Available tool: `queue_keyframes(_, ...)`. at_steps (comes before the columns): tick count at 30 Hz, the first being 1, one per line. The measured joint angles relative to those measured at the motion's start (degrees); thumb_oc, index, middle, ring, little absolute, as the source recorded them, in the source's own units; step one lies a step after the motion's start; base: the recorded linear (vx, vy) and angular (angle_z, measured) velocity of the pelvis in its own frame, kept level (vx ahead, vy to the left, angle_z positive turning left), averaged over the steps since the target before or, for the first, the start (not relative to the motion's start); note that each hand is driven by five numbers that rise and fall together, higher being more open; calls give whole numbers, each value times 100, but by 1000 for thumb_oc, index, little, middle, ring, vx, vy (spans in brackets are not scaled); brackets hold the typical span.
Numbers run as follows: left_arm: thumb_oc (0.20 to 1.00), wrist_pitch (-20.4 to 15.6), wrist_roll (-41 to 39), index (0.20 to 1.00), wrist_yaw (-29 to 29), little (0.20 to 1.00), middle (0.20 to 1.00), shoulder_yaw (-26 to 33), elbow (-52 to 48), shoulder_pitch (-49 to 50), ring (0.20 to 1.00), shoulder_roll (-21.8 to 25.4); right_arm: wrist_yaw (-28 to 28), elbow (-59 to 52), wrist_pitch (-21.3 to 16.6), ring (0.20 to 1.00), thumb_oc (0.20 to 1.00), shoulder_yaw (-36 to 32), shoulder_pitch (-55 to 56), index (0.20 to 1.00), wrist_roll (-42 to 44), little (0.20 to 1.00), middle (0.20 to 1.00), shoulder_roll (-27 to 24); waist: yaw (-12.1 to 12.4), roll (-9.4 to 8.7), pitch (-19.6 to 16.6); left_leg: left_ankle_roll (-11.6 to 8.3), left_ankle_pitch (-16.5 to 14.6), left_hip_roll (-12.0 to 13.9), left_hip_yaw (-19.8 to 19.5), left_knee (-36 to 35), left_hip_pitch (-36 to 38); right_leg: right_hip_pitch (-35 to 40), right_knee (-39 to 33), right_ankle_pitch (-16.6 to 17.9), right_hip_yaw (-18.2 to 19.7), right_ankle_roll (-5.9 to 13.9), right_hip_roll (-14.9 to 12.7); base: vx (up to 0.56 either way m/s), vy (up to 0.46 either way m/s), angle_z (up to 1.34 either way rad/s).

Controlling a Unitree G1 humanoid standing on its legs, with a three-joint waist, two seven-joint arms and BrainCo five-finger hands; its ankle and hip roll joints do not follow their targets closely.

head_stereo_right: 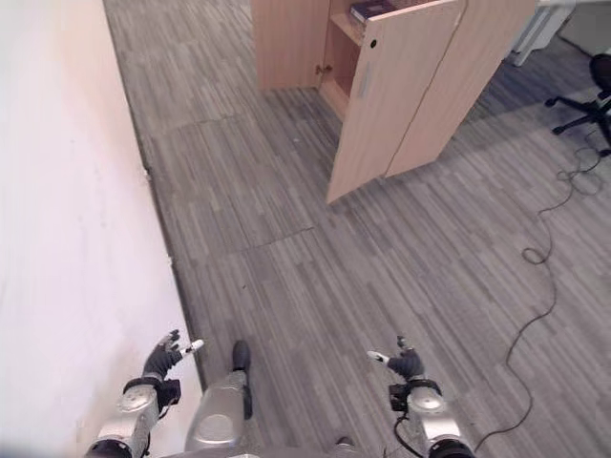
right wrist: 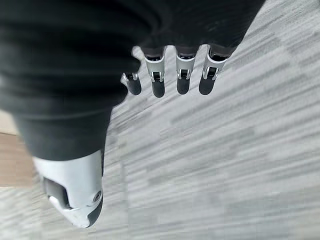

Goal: Put the empty folder in the office cabinet

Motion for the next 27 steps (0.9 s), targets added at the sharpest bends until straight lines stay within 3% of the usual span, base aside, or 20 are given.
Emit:
queue_keyframes(3, 1000, 7, 2, 1000, -2, 1000, 1000, -14, -9, -65, 1000, 226, 0, 222, -20, 1000, 1000, -2, -204, 1000, -4, 1000, 1000, 206, 107, -183, -110, 144, -332, -24, 77, 386, -44, -40, 79, 365, 159, 108, -122, 299, 288, -16)
queue_keyframes(4, 1000, 5, 8, 1000, -21, 1000, 1000, -50, 43, -209, 1000, 343, 16, 464, 8, 1000, 1000, -4, -366, 1000, -9, 1000, 1000, 219, 105, -241, -154, 220, -517, -170, 145, 299, 61, -242, 595, 531, 141, 224, -203, 294, 409, 35)
queue_keyframes(5, 1000, 2, 6, 1000, -10, 1000, 1000, -12, 43, -109, 1000, 371, 0, 625, 2, 1000, 1000, 58, -183, 1000, -8, 1000, 1000, 234, 114, -265, -279, 336, -496, -326, 84, -108, 425, -603, 1653, 880, 142, 594, -476, 371, 515, 45)
queue_keyframes(6, 1000, -16, 13, 1000, -18, 1000, 1000, -2, -4, -135, 1000, 386, 37, 630, 28, 1000, 1000, 66, -173, 1000, -11, 1000, 1000, 255, 159, -381, -315, 416, -584, -440, 113, -103, 490, -769, 1906, 1180, 203, 733, -475, 455, 592, 44)
queue_keyframes(7, 1000, -4, 12, 1000, -55, 1000, 1000, 14, 110, -89, 1000, 332, 60, 560, 6, 1000, 1000, 148, -164, 1000, -12, 1000, 1000, 189, 130, -251, -218, 661, -916, -532, 470, 286, 513, -1106, 2724, 1760, 558, 923, -550, 442, 450, 75)
queue_keyframes(8, 1000, 43, 9, 1000, -6, 1000, 1000, 38, 65, -26, 1000, -39, 86, 420, -71, 1000, 1000, -89, -41, 1000, -25, 1000, 1000, 9, -140, 88, -161, 1062, -1221, -764, 615, -201, 960, -1783, 4460, 2443, 652, 644, -637, 334, 236, 104)
queue_keyframes(9, 1000, 52, 9, 1000, 7, 1000, 1000, -81, 53, -20, 1000, -40, 52, 635, -19, 1000, 1000, -301, -39, 1000, -10, 1000, 1000, 214, -225, 82, -123, 1101, -1154, -857, 610, -338, 1131, -2186, 5321, 2436, 652, 653, -687, 500, 195, 130)
queue_keyframes(10, 1000, 53, 15, 1000, -35, 1000, 1000, -232, -23, 31, 1000, -78, 71, 674, 62, 1000, 1000, -240, 72, 1000, -11, 1000, 1000, 243, -196, 223, -182, 972, -1076, -815, 459, -519, 1274, -2734, 5859, 2163, 639, 898, -444, 389, 107, 103)
queue_keyframes(11, 1000, 49, 14, 1000, -35, 1000, 1000, -269, -280, 182, 1000, -84, 141, 545, 41, 1000, 1000, -255, 110, 1000, -10, 1000, 1000, 209, -232, 445, -85, 863, -1016, -821, 201, -892, 1676, -3294, 5048, 670, 194, 841, -213, 473, 33, 96)
queue_keyframes(12, 1000, 55, 13, 1000, -34, 1000, 1000, -267, -297, 173, 1000, -51, 126, 574, 46, 1000, 1000, -292, 40, 1000, -8, 1000, 1000, 160, -330, 435, -39, 779, -967, -846, 155, -943, 1830, -3360, 4453, 470, -134, 672, -223, 355, -5, 88)
queue_keyframes(13, 1000, 56, 13, 1000, -42, 1000, 1000, -271, -300, 236, 1000, 44, 123, 578, 63, 1000, 1000, -282, 13, 1000, -9, 1000, 1000, 136, -362, 455, -26, 637, -1034, -854, 104, -887, 1946, -3439, 4026, 612, -235, 452, -118, 563, -61, 108)
queue_keyframes(14, 1000, 46, 16, 1000, -43, 1000, 1000, -289, -367, 334, 1000, 226, 128, 560, 36, 1000, 1000, -294, 140, 1000, -3, 1000, 1000, 87, -484, 468, -150, 550, -1096, -877, -67, -998, 2179, -3447, 2975, 476, -781, 102, -158, 350, -62, 108)
queue_keyframes(16, 1000, 4, 23, 1000, -47, 1000, 1000, -296, -516, 361, 1000, 401, 118, 592, 23, 1000, 1000, -406, 188, 1000, 8, 1000, 1000, -64, -623, 446, -193, 471, -1169, -920, -221, -1311, 2499, -3467, 2097, 547, -944, 175, -149, 259, -96, 121)
queue_keyframes(17, 1000, -4, 28, 1000, -51, 1000, 1000, -302, -525, 378, 1000, 589, 61, 675, 47, 1000, 1000, -663, 259, 1000, 69, 1000, 1000, -81, -647, 395, -183, 310, -1264, -926, -424, -1436, 2866, -3467, 1384, 865, -1032, -71, -121, 289, -123, 100)
queue_keyframes(19, 1000, 10, 80, 1000, -62, 1000, 1000, -287, -489, 606, 1000, 624, 10, 828, 51, 1000, 1000, -785, 333, 1000, 106, 1000, 1000, -87, -685, 283, -360, 8, -1465, -944, -504, -1488, 3205, -3269, 960, 924, -1510, -112, -79, 272, -107, 66)
queue_keyframes(20, 1000, 20, 83, 1000, -68, 1000, 1000, -299, -468, 672, 1000, 594, -5, 866, 60, 1000, 1000, -887, 414, 1000, 106, 1000, 1000, -95, -668, 244, -378, -149, -1609, -916, -527, -1369, 3381, -3151, 989, 1661, -1479, -779, -58, 285, -92, -10)
queue_keyframes(21, 1000, 54, 126, 1000, -165, 1000, 1000, -378, -436, 795, 1000, 428, -15, 783, 49, 1000, 1000, -885, 259, 1000, 106, 1000, 1000, -141, -596, 366, -342, -306, -1797, -625, -280, -301, 2989, -2995, 812, 1506, -1277, -1137, 200, 397, -91, -42)
queue_keyframes(24, 1000, 52, 129, 1000, -222, 1000, 1000, -436, -561, 572, 1000, 287, -19, 827, 51, 1000, 1000, -930, 140, 1000, 106, 1000, 1000, -323, -708, 586, -225, -237, -1743, -567, -358, -1310, 2974, -2379, 323, 1342, -1155, -1043, 646, 384, -124, -52)
queue_keyframes(25, 1000, 37, 128, 1000, -256, 1000, 1000, -446, -607, 548, 1000, 253, -20, 822, 40, 1000, 1000, -953, 119, 1000, 109, 1000, 1000, -396, -755, 801, -237, -60, -1438, -471, -450, -1259, 3001, -2285, 425, 1110, -1128, -964, 856, 235, -158, -79)
queue_keyframes(27, 1000, 48, 126, 1000, -264, 1000, 1000, -498, -642, 484, 1000, 258, -20, 754, 20, 1000, 1000, -962, 125, 1000, 115, 1000, 1000, -465, -884, 1096, -331, -76, -1531, -218, -188, -1134, 2957, -2305, 754, 809, -1475, -853, 915, 78, -118, -61)
